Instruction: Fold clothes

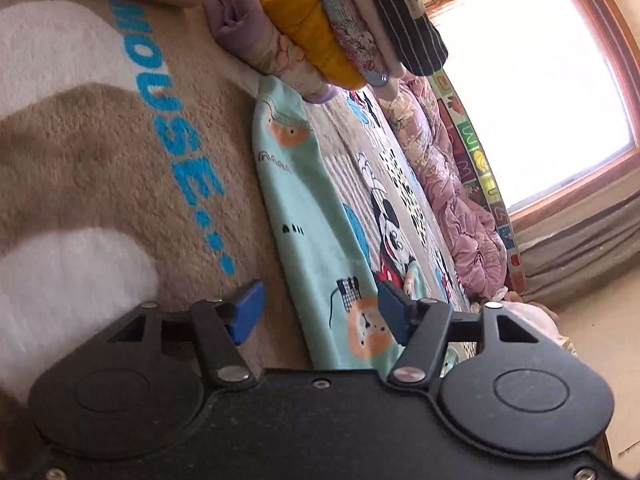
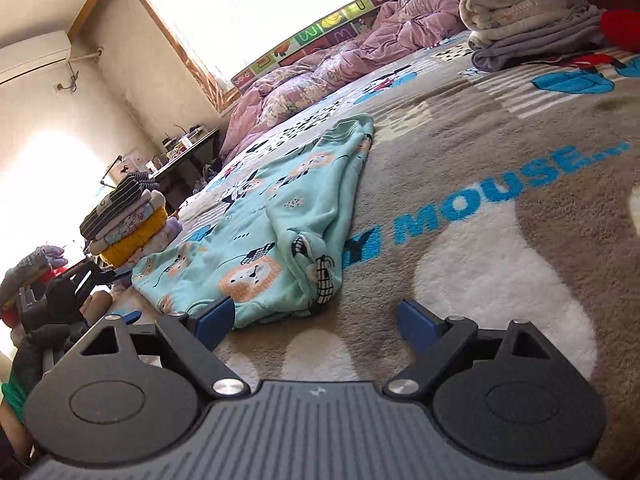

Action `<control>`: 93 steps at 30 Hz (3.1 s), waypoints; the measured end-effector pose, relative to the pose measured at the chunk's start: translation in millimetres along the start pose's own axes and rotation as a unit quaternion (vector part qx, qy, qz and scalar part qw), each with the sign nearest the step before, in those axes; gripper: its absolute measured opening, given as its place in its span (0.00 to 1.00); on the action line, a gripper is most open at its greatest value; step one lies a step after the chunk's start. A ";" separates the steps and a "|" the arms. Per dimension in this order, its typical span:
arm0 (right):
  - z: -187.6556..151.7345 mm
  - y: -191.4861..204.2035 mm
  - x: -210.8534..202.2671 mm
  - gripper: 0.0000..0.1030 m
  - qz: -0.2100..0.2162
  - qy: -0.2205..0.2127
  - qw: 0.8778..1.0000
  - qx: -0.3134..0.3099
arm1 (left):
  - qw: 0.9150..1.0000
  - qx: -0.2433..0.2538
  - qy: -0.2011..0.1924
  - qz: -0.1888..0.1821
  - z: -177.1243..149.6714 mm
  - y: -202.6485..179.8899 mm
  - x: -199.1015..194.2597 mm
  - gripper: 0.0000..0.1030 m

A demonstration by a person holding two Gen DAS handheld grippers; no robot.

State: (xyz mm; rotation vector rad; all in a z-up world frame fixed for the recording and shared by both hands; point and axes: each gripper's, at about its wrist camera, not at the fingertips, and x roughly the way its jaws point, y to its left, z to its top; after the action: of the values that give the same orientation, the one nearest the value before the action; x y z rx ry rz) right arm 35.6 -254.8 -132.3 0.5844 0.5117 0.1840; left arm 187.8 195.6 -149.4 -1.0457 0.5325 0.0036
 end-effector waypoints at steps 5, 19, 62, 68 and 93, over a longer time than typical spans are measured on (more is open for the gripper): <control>6.0 -10.7 10.7 0.84 0.000 -0.008 1.000 0.008 | 1.000 -0.016 -0.010 -0.004 26.1 5.4 21.0 0.48; 32.7 -36.1 27.0 0.83 0.027 -0.042 0.997 0.053 | 0.994 0.025 -0.023 -0.101 39.5 -20.3 20.7 0.06; 68.6 -98.2 93.4 0.28 0.111 -0.048 0.964 0.239 | 0.803 0.533 0.195 -0.184 -255.5 -191.5 47.8 0.13; 69.2 -96.6 92.2 0.12 0.113 -0.045 0.964 0.237 | 0.872 0.450 0.094 -0.166 -154.8 -184.5 -8.9 0.13; 89.9 -105.6 51.6 0.10 0.154 -0.101 0.955 0.233 | 0.901 0.416 0.102 -0.067 -137.0 -128.7 -4.2 0.13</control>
State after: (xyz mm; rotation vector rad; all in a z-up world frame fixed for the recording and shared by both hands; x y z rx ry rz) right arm 128.3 -368.8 -149.3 1.1335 0.2588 0.2985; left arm 159.4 17.9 -95.0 -0.2355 0.5714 -0.4275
